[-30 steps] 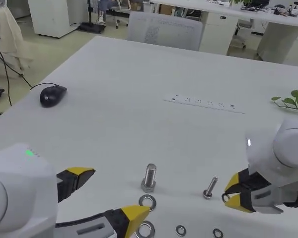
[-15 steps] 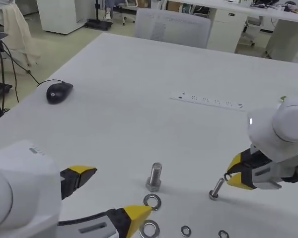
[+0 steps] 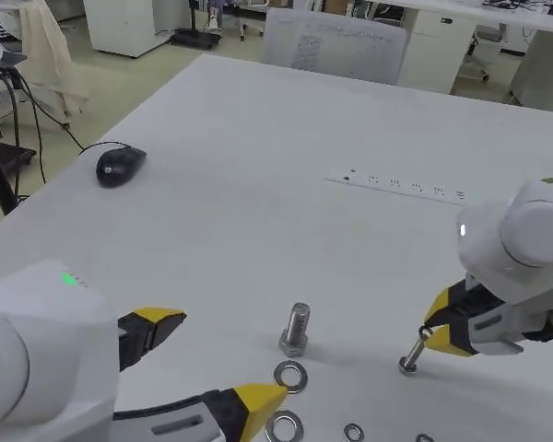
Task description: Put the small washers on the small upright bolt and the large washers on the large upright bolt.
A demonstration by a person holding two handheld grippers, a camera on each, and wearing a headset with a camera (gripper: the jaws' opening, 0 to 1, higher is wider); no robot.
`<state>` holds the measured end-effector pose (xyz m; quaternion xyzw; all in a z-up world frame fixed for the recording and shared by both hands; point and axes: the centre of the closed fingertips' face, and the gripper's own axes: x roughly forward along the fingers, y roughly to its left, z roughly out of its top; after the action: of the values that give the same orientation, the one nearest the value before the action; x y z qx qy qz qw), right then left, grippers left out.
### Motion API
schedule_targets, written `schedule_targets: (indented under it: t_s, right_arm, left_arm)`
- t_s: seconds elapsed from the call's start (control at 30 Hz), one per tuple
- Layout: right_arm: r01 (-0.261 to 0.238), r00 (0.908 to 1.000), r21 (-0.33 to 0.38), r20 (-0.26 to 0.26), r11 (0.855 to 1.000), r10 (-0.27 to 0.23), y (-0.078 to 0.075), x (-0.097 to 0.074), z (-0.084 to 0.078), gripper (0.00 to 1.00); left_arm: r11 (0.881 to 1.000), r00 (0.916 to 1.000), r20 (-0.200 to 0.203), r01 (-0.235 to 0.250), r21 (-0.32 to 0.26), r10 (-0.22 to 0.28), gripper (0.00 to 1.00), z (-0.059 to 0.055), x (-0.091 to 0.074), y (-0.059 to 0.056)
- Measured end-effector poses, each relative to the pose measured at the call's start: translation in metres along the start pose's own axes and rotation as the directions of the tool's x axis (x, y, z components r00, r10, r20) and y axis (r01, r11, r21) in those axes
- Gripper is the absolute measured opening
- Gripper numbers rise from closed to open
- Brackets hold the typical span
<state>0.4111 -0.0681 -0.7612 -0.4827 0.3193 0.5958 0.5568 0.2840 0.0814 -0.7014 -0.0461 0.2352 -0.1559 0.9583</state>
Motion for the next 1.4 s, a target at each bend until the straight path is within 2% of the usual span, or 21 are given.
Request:
schedule_targets:
  t_s: [0.3,0.37,0.77,1.03,1.2,1.4]
  right_arm:
    - [-0.022,0.9997,0.003,-0.012,1.000,0.022,0.001,0.014,-0.007,0.12]
    - [-0.025,0.9997,0.010,0.002,1.000,0.025,0.001,0.018,-0.007,0.12]
    - [-0.046,0.9989,0.000,-0.003,0.999,0.046,0.004,0.039,-0.019,0.13]
    - [-0.051,0.9987,0.008,-0.006,0.999,0.051,0.006,0.045,-0.023,0.13]
    - [-0.056,0.9983,-0.014,0.016,0.998,0.056,0.007,0.046,-0.022,0.13]
    - [-0.046,0.9988,-0.004,0.016,0.999,0.046,0.006,0.043,-0.024,0.19]
  left_arm:
    - [1.000,1.0000,0.005,0.001,-0.005,-0.001,0.65,0.000,0.000,-0.002]
    - [1.000,1.0000,-0.001,-0.001,-0.005,0.001,0.65,-0.001,0.000,-0.001]
    - [1.000,0.9999,-0.013,0.000,-0.012,0.000,0.65,-0.003,0.005,0.001]
    - [1.000,0.9999,-0.016,-0.003,-0.012,0.003,0.65,-0.004,0.005,0.001]
    - [1.000,0.9998,-0.019,-0.004,-0.017,0.003,0.65,-0.006,0.005,0.000]
    - [1.000,0.9999,-0.013,-0.004,-0.016,0.004,0.65,-0.004,0.003,-0.001]
